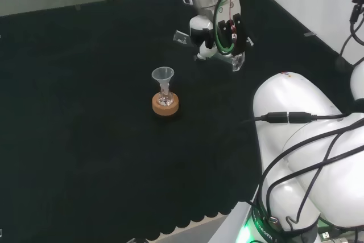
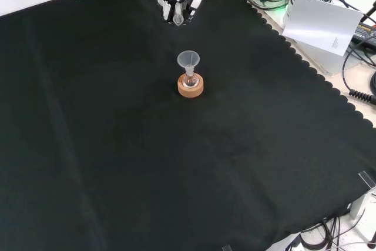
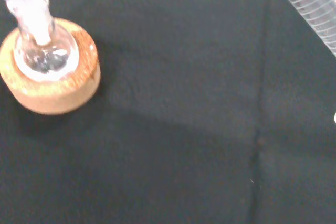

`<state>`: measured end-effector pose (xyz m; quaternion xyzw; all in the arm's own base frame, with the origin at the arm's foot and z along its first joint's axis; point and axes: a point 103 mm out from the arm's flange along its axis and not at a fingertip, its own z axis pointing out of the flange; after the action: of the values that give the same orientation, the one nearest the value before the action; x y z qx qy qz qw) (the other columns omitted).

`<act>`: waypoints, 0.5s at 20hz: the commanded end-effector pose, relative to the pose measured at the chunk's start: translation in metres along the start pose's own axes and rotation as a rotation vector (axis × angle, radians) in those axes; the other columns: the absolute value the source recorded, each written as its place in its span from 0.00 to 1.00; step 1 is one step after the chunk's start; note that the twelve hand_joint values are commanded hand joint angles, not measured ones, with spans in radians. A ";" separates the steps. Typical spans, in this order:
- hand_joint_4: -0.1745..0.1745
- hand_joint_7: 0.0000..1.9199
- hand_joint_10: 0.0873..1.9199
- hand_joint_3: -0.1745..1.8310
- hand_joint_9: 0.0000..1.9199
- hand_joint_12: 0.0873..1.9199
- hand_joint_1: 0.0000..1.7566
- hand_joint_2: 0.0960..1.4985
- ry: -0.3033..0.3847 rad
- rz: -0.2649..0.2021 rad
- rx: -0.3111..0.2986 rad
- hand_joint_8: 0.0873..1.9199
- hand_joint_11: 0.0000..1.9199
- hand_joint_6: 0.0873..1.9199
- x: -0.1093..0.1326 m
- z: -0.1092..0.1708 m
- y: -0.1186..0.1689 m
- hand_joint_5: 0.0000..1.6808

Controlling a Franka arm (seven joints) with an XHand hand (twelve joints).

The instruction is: Put the graduated cylinder back on the table.

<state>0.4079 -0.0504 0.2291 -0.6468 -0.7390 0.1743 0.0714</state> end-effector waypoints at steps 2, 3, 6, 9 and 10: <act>0.10 0.66 0.00 0.09 0.76 0.33 0.65 0.72 0.123 -0.025 -0.094 0.13 0.68 0.48 -0.002 0.000 0.004 0.60; 0.10 0.66 0.00 0.09 0.76 0.33 0.65 0.72 0.137 -0.024 -0.105 0.13 0.68 0.48 -0.004 0.001 0.006 0.60; 0.10 0.66 0.00 0.09 0.76 0.33 0.65 0.72 0.216 -0.036 -0.156 0.13 0.68 0.48 -0.012 0.004 0.012 0.60; 0.11 0.66 0.00 0.09 0.76 0.33 0.65 0.72 0.274 -0.051 -0.219 0.13 0.67 0.48 -0.020 0.008 0.021 0.60; 0.11 0.66 0.00 0.09 0.76 0.33 0.65 0.72 0.294 -0.053 -0.239 0.13 0.67 0.48 -0.022 0.011 0.024 0.60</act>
<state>0.4209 -0.0602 0.2245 -0.6537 -0.7483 0.0616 0.0948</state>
